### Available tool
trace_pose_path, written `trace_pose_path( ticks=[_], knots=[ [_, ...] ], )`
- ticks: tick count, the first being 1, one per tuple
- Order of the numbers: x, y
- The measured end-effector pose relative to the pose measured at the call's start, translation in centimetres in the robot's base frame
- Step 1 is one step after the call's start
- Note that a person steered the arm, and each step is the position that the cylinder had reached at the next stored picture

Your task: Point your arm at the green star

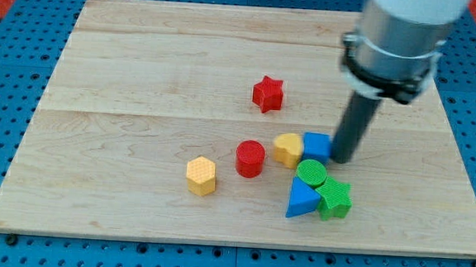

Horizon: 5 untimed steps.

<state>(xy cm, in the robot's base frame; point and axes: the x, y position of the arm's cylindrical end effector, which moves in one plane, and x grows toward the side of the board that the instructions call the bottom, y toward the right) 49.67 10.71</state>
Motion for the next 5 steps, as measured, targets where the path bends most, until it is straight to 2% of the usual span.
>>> trace_pose_path(
  ticks=[1,2,3,4,5],
  knots=[
    [-1.1,-2.7],
    [-1.3,4.4],
    [4.7,9.6],
    [6.1,8.5],
    [5.9,4.6]
  ],
)
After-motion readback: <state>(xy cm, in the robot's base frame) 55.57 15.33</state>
